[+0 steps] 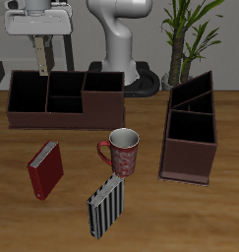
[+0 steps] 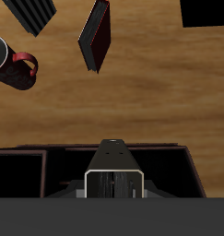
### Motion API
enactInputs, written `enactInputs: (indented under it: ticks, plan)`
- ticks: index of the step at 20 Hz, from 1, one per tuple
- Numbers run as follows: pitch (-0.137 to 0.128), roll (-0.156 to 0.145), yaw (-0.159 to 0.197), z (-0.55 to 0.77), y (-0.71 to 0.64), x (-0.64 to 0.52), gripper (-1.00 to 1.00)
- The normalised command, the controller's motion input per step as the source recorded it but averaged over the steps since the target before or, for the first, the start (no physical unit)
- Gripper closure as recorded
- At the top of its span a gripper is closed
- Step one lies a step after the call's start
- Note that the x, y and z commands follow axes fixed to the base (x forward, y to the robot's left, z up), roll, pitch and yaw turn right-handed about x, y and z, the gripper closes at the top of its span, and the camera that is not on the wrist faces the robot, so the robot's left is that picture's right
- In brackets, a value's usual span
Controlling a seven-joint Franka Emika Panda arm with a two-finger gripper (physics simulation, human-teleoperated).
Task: Place the yellow book into the back desk caddy's back compartment
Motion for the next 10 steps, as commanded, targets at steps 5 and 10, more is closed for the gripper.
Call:
enactInputs:
  ticks: [5, 10]
  plan:
    - [0.041, 0.039, 0.313, 0.10, 0.02, 0.08, 1.00]
    - [-0.077, -0.027, 0.307, 0.25, 0.04, -0.06, 1.00]
